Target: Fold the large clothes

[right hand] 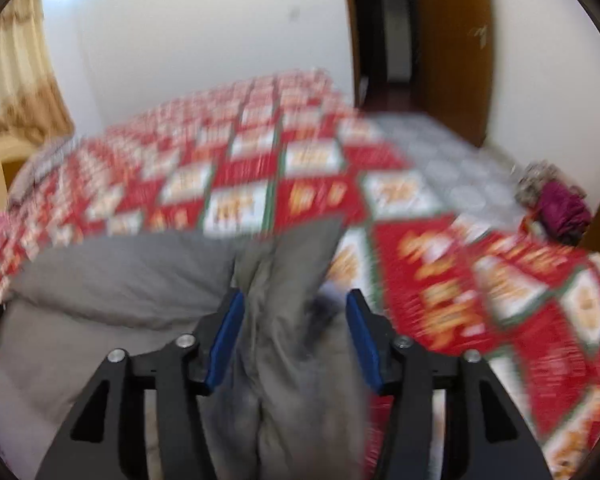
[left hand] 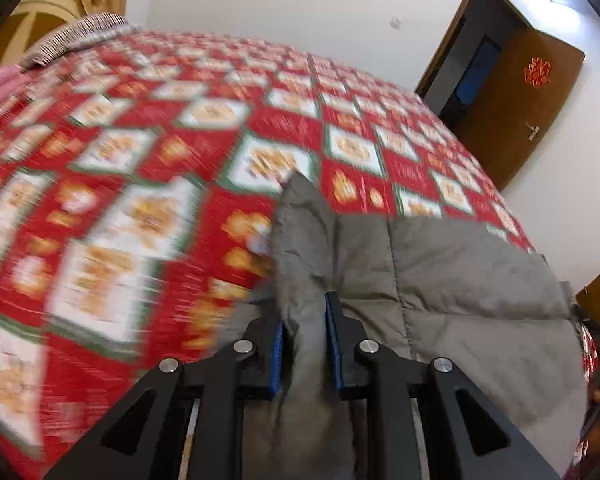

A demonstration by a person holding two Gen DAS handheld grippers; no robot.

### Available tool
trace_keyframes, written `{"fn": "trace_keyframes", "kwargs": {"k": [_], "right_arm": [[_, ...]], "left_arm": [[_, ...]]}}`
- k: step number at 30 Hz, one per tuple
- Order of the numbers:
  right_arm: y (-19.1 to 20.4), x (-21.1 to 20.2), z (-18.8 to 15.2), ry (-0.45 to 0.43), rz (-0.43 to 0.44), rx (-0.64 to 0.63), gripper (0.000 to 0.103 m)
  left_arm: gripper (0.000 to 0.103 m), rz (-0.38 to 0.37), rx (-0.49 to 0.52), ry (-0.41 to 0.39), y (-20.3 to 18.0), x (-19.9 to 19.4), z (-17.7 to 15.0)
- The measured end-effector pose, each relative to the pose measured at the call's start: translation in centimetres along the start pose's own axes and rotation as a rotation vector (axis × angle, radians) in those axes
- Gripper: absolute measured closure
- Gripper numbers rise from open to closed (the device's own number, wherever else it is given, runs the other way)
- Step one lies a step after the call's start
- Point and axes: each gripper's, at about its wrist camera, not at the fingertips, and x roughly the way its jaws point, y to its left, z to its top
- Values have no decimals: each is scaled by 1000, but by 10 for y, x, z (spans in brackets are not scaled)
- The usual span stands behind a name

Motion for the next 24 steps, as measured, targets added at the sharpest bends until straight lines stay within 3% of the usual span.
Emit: {"fn": "trace_keyframes", "kwargs": {"k": [1, 2, 3, 4, 5, 6, 9, 11, 13, 15, 17, 24], "right_arm": [[-2, -22, 6, -54, -34, -4, 32], [1, -42, 12, -104, -71, -24, 30], [5, -54, 17, -130, -81, -49, 35], [14, -63, 25, -140, -74, -86, 42], [24, -68, 32, -135, -58, -116, 65], [35, -69, 40, -123, -38, -131, 79], [71, -41, 55, -30, 111, -143, 79], [98, -1, 55, 82, 192, -140, 79], [114, 29, 47, 136, 227, -92, 79], [130, 59, 31, 179, 248, -81, 79], [142, 86, 7, 201, 213, -125, 82], [123, 113, -11, 183, 299, -25, 89]], "left_arm": [[63, 39, -4, -31, 6, -16, 3], [56, 102, -11, -76, 8, -35, 8], [47, 122, -13, -114, 6, -47, 12], [46, 112, -9, -144, 1, -59, 16], [46, 81, 0, -156, -6, -66, 20], [46, 44, 13, -158, -17, -71, 25], [45, -50, 74, -134, -67, -71, 33], [45, -60, 122, -91, -94, -57, 33], [45, -40, 158, -50, -114, -29, 30], [45, -18, 124, 1, -111, -1, 21], [45, -30, 81, 58, -101, 25, 7], [45, -30, 70, -22, -93, 44, -13]]}}
